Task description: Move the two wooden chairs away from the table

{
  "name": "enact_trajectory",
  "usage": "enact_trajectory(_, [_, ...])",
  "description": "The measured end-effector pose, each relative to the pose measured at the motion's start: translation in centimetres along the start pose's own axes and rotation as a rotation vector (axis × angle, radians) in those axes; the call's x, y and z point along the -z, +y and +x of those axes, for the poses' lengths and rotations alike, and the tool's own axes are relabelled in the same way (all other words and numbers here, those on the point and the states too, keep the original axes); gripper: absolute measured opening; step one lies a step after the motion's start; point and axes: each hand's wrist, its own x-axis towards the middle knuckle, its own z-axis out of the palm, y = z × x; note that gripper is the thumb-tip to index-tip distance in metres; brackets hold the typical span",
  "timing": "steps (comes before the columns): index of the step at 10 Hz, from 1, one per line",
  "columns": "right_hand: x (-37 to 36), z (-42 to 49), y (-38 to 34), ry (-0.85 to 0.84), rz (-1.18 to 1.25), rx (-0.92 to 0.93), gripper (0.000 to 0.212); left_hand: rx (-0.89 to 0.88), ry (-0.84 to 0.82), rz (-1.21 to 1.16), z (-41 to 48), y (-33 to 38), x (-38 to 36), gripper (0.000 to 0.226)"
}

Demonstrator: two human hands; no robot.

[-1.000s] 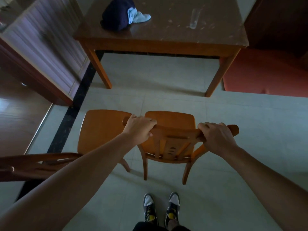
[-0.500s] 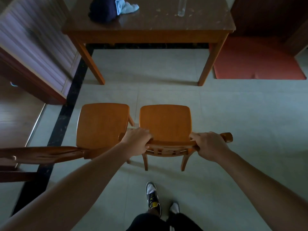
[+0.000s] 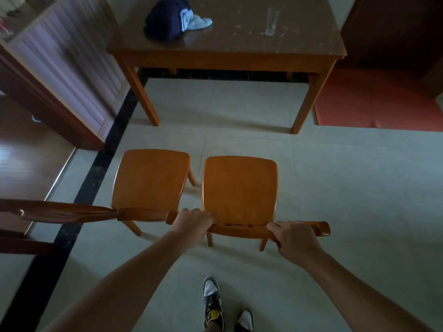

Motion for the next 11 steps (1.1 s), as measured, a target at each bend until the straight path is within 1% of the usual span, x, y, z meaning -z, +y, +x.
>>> enact_trajectory(1, [0.4, 0.8, 0.1, 0.018, 0.006, 0.006, 0.017, 0.005, 0.001, -0.012, 0.6, -0.6, 0.3, 0.019])
enact_trajectory(3, [0.7, 2.0, 1.1, 0.01, -0.001, -0.009, 0.016, 0.018, -0.011, -0.014, 2.1, -0.9, 0.4, 0.017])
enact_trajectory(4, [0.2, 2.0, 1.3, -0.001, 0.009, -0.021, 0.023, 0.02, -0.033, -0.016, 2.3, -0.8, 0.1, 0.018])
enact_trajectory(6, [-0.7, 2.1, 0.7, -0.003, 0.023, -0.043, 0.041, 0.018, -0.052, 0.002, 1.9, -0.8, -0.6, 0.029])
enact_trajectory(8, [-0.7, 2.6, 0.9, -0.036, 0.054, -0.044, 0.03, 0.024, -0.054, 0.006, 2.2, -0.9, -0.7, 0.028])
enact_trajectory(9, [-0.6, 2.6, 1.0, -0.012, 0.082, -0.055, 0.047, 0.021, -0.064, -0.028, 2.1, -1.0, -0.5, 0.039])
enact_trajectory(10, [-0.5, 2.0, 0.7, 0.015, 0.156, -0.078, 0.091, -0.017, -0.099, -0.107, 1.5, -1.5, 0.2, 0.087])
enact_trajectory(11, [-0.9, 1.8, 0.6, 0.101, 0.205, -0.084, 0.095, -0.022, -0.009, -0.274, 0.8, -1.5, 1.4, 0.108])
